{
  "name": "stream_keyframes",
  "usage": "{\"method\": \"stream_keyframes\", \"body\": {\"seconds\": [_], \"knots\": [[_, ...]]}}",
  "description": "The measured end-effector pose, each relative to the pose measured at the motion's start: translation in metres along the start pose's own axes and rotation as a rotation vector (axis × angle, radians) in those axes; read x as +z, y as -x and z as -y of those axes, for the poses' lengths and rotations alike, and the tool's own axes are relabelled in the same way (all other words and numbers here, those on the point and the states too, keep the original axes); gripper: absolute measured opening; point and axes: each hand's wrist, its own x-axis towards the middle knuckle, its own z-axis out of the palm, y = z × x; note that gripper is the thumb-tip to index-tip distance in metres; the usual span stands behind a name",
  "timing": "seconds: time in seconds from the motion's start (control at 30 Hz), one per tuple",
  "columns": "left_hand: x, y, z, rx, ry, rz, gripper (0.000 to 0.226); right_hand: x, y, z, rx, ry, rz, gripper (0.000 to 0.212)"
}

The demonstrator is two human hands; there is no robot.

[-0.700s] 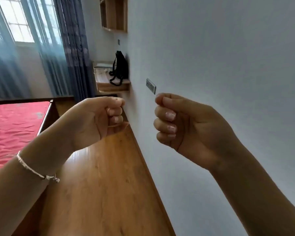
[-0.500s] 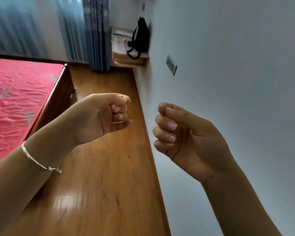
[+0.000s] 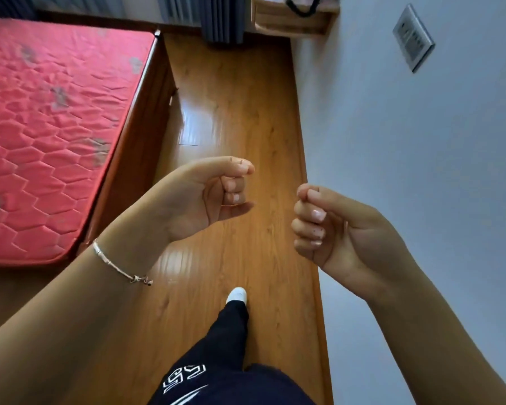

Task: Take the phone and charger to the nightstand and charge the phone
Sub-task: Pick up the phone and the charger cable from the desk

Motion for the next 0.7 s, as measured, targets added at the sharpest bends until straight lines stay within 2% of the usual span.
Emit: {"method": "stream_keyframes", "body": {"seconds": [0.2, 0.53, 0.7], "knots": [[-0.032, -0.069, -0.041, -0.004, 0.042, 0.025, 0.006, -0.021, -0.067, 0.042, -0.004, -0.031, -0.067, 0.013], [-0.065, -0.178, -0.087, 0.036, 0.039, -0.017, 0.009, -0.054, -0.183, 0.112, 0.02, 0.021, -0.01, 0.02], [-0.073, -0.236, -0.12, 0.057, 0.076, -0.088, 0.008, -0.073, -0.243, 0.157, 0.038, 0.008, 0.014, 0.019]]}}
